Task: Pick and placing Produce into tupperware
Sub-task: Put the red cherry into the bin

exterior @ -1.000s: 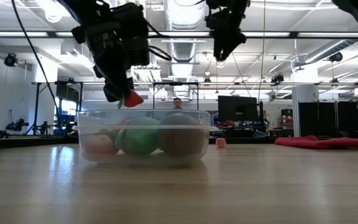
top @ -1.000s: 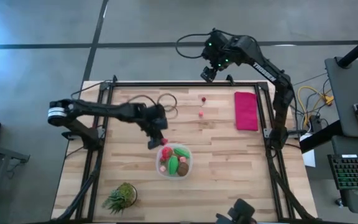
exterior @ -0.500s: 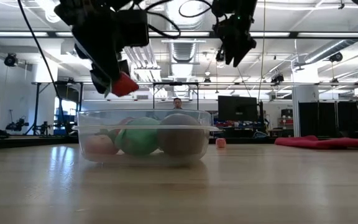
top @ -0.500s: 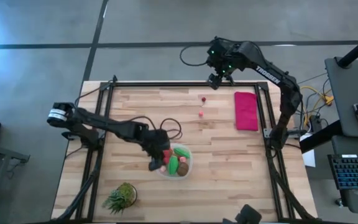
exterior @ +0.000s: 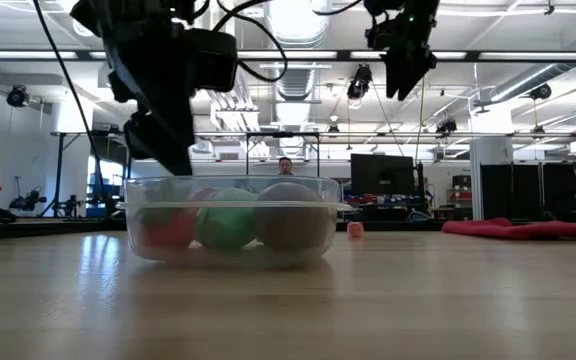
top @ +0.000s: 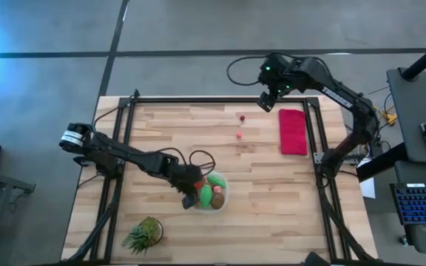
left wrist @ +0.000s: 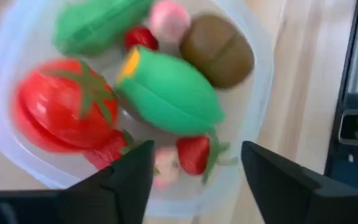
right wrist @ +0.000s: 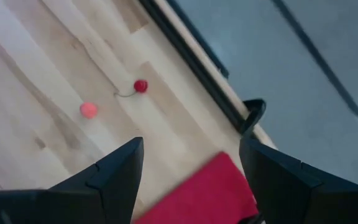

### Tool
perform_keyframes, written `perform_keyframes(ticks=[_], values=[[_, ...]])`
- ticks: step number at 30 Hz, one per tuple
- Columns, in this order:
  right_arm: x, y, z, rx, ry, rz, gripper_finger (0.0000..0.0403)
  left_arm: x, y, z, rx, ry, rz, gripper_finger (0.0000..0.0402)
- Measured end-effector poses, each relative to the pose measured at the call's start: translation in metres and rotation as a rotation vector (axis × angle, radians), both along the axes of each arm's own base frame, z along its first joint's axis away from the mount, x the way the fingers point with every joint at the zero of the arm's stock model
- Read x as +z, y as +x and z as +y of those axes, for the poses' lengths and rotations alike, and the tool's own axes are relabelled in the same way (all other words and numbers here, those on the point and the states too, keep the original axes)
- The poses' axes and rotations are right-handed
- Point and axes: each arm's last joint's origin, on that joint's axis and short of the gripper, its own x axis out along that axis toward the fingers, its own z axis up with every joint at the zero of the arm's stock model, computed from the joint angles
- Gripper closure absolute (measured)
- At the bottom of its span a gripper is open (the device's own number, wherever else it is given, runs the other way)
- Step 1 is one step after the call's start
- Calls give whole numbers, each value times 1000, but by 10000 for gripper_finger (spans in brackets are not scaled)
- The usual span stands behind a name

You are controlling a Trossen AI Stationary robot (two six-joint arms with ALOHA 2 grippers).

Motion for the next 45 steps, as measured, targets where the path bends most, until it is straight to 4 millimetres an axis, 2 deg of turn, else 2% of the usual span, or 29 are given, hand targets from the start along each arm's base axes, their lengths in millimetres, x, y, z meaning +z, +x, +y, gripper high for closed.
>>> perform_keyframes(ticks=[4,7,10,13,16,18,20,23,27,31,35,37,40,43,45], values=[[10,-12,5,-4,-51,-72,144,8,1,16,38,50,-28,141],[15,-18,9,12,-89,-110,145,19,5,39,48,96,-72,133],[17,-23,11,28,-108,-116,145,37,14,71,18,185,-161,137],[16,-25,12,35,-110,-108,145,50,23,114,57,294,-225,144],[15,-28,13,38,-109,-100,145,53,32,154,86,381,-248,146],[11,-28,13,46,-103,-84,145,56,39,173,72,412,-257,146],[4,-28,14,74,-79,-56,145,58,41,183,20,416,-220,146],[-16,-28,16,109,4,-29,145,68,41,189,-22,441,-185,146],[-57,-22,13,89,90,-16,145,90,31,186,-10,456,-223,146],[-93,-10,3,59,144,-68,145,114,3,179,74,408,-235,146],[-114,0,-4,37,207,-54,145,121,-30,169,191,376,-245,146],[-118,5,-7,43,217,-38,145,124,-47,164,269,403,-249,146],[-111,12,-12,63,200,-59,145,127,-69,158,352,461,-249,146],[-97,18,-16,71,166,-101,145,133,-87,151,501,339,-318,146],[-87,21,-19,76,142,-132,145,138,-93,144,494,304,-422,146]])
